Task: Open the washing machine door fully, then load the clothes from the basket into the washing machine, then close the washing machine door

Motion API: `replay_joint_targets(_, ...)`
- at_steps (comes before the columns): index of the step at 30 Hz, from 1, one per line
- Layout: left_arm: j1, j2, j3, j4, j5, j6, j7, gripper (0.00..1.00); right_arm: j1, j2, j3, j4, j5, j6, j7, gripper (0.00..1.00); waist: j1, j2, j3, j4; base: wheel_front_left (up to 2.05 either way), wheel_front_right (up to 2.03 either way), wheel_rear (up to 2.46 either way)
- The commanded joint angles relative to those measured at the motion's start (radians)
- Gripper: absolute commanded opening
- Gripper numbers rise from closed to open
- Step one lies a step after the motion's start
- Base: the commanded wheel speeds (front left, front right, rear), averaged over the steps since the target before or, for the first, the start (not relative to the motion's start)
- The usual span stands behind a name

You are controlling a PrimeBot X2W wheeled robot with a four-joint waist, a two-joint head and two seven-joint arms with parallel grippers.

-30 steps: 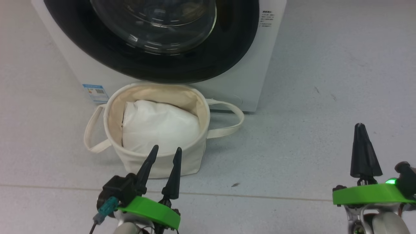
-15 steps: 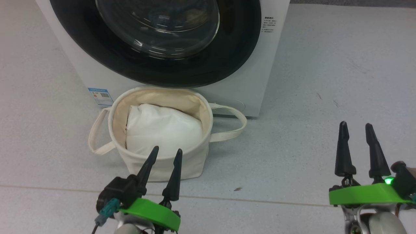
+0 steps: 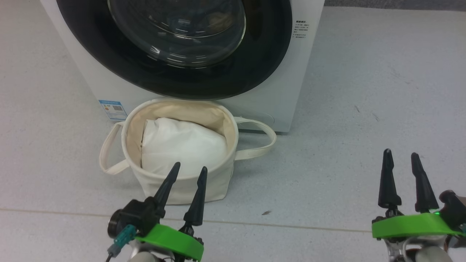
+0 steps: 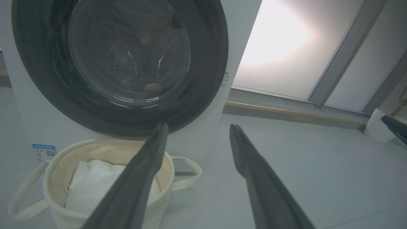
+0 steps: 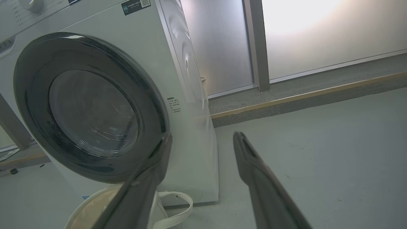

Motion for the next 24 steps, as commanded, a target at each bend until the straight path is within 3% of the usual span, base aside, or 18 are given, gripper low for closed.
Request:
replay_joint_targets(1,-0.011,0.008,0.040,-0.042,0.004,0.014,-0.005,1.00,-0.019,-0.001,0.019,-0.023,-0.001,0.000,-0.004,1.00,0.0000,-0.0001,0.000,0.000,0.00,0.00,0.00)
replay_joint_targets(9,-0.003,0.008,0.053,-0.062,0.003,0.040,-0.005,1.00,-0.021,0.005,0.022,-0.010,-0.005,0.000,-0.004,1.00,0.0000,-0.0001,-0.002,0.005,0.00,0.00,0.00)
replay_joint_targets(24,0.010,0.008,0.044,-0.066,0.001,0.044,-0.005,1.00,-0.015,0.007,0.028,0.003,-0.025,0.000,-0.004,1.00,0.0000,-0.0001,-0.016,0.023,0.00,0.00,0.00)
